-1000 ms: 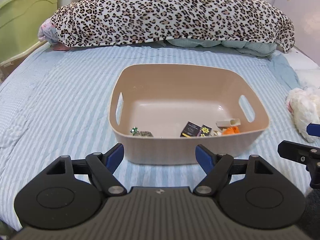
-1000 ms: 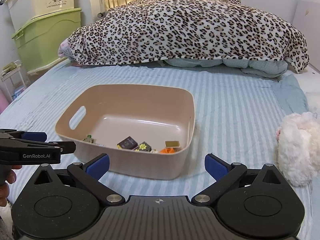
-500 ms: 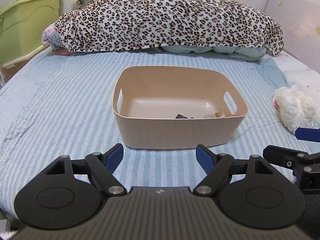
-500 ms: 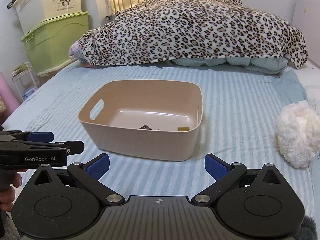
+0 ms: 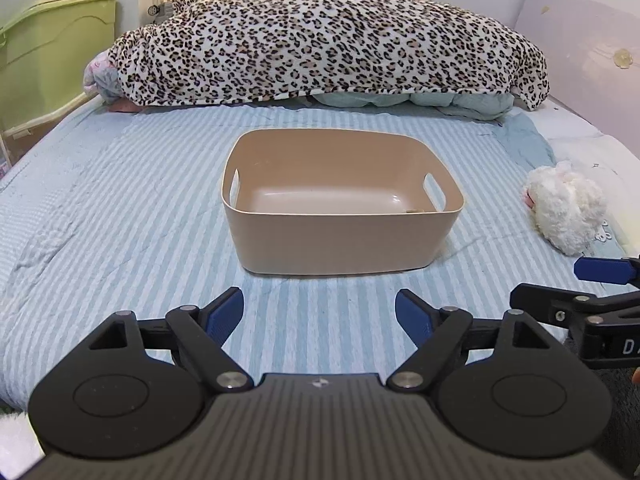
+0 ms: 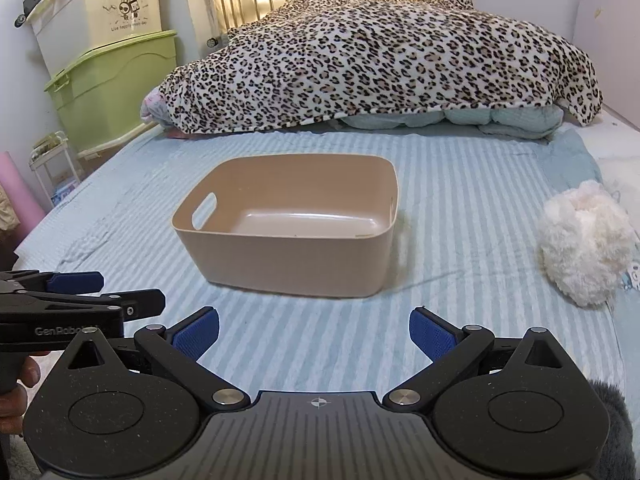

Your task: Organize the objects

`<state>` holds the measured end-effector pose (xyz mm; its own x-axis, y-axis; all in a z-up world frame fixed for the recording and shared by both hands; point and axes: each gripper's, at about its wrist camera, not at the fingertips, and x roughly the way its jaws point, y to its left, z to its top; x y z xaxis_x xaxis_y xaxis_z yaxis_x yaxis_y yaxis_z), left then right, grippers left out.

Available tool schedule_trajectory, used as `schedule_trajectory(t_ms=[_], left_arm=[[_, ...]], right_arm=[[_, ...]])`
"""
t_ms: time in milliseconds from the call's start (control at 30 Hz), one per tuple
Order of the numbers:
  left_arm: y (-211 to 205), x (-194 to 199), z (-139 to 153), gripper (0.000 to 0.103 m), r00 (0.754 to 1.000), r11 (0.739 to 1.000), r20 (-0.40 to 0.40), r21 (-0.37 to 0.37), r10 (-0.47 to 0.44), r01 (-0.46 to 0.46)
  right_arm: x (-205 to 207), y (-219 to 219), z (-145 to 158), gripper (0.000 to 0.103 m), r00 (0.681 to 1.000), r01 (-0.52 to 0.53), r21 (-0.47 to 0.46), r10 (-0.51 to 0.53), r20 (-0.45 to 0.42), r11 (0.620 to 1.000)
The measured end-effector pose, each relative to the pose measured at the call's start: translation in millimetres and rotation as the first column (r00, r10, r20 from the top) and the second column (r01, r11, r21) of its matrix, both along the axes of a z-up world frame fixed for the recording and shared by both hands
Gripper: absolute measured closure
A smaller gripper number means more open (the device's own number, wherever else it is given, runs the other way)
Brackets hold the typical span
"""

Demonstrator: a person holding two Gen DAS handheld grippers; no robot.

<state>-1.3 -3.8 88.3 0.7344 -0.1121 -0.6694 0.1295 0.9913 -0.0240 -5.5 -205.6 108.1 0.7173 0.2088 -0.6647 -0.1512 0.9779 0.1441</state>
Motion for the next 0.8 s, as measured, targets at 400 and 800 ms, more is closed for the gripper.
schedule_trajectory(t_ms=[400,800], left_arm=[[-10,-38,8,0.019,0.999,0.999,0.025,0.002,-0.037,0.037],[-11,-49,22,0.019,0.998,0.999,0.047,0.011,-0.042,0.042]], right_arm=[[-26,-4,4,0.000,0.999,-0.014,0.009,0.014,-0.033,1.000],[-40,-7,11,0.000,0.999,-0.027,0.019,0.027,-0.035,0.999]])
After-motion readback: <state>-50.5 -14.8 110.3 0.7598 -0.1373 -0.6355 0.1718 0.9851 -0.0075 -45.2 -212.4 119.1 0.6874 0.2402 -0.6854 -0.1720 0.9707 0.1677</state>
